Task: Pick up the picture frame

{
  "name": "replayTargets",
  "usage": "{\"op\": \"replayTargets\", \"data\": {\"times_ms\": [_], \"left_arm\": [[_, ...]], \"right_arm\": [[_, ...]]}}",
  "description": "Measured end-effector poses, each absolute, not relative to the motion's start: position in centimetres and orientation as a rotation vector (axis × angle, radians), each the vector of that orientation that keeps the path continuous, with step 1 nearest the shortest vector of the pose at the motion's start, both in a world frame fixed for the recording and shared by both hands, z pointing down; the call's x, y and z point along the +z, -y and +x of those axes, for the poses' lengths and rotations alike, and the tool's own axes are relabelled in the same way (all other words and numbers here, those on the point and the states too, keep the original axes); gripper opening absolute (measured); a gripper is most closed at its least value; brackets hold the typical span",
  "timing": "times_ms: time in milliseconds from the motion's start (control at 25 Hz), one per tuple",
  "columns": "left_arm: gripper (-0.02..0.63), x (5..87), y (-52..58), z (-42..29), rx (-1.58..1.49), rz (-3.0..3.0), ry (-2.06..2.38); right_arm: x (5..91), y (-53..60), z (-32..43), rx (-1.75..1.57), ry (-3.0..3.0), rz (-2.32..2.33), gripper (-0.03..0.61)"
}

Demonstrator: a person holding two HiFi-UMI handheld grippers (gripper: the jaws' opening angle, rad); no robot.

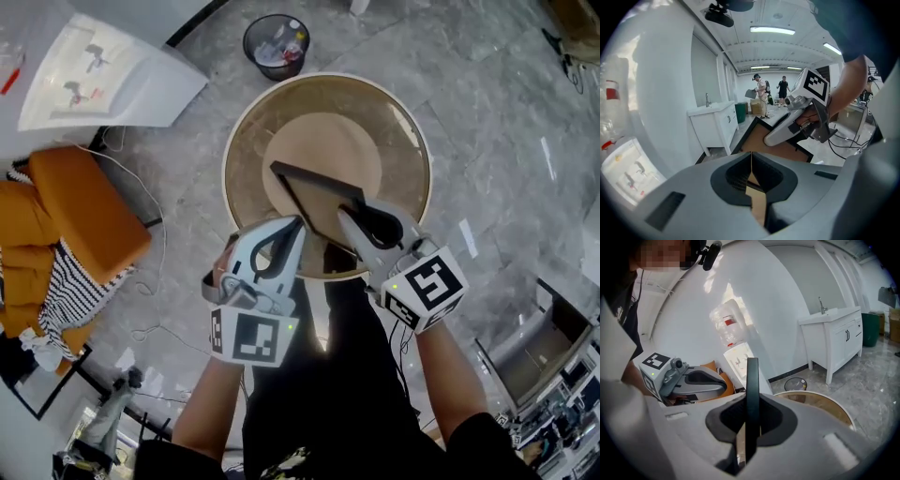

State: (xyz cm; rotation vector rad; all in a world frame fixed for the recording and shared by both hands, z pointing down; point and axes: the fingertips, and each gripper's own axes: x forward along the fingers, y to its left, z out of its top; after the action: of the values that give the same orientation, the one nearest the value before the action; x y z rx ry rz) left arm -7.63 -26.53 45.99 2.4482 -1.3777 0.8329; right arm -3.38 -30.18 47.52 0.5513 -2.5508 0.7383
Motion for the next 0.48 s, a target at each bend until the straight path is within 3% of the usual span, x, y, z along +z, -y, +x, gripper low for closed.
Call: {"op": "replayTargets", "data": {"times_ms": [480], "left_arm": [[0.020,33.8,25.8,-6.3,0.688,2.481,1.498]], "right_arm": [[35.1,28.3,-0.6,0.679,2.677,0.632,0.037]]}}
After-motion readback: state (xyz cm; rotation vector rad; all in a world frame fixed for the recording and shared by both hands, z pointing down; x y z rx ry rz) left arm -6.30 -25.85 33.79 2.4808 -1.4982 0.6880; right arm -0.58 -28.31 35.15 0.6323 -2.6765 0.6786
